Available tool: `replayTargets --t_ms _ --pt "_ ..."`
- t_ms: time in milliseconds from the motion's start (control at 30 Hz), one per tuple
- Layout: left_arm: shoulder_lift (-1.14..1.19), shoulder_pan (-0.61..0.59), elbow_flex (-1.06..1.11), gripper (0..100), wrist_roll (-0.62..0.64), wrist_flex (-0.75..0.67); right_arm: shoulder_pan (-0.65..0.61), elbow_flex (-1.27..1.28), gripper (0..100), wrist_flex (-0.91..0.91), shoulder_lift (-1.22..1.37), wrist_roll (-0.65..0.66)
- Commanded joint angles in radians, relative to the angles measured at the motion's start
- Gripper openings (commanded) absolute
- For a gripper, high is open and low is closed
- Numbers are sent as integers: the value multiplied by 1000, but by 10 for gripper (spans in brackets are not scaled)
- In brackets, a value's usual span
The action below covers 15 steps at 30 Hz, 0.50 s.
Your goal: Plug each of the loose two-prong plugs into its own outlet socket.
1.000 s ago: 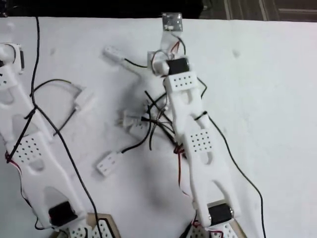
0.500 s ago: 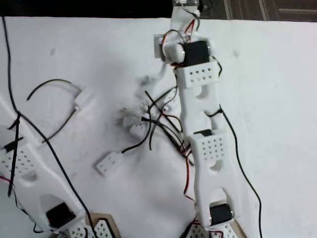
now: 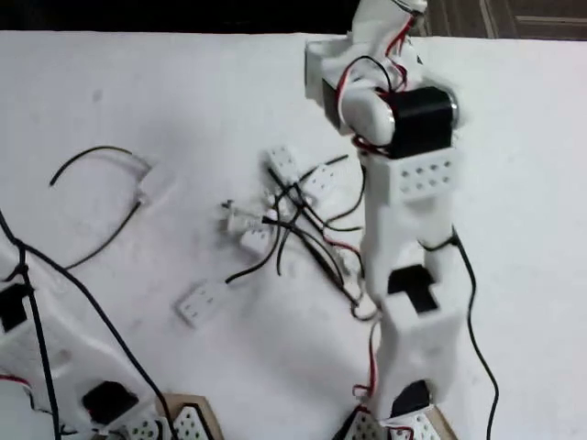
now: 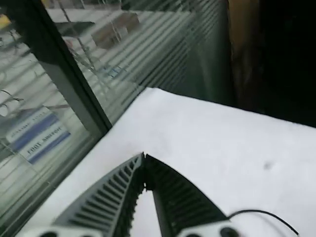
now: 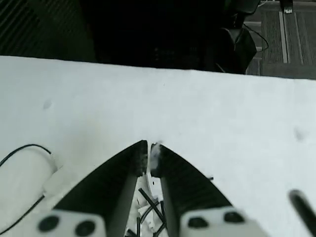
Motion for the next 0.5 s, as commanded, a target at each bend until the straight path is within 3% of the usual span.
replayTargets --t_ms 0,233,467 --pt "-168 -19 87 22 11 3 -4 296 17 4 -262 57" --pt "-538 33 514 23 5 0 -4 825 17 -8 -677 195" --pt "-880 159 987 24 -5 -3 4 1247 17 -79 -792 216"
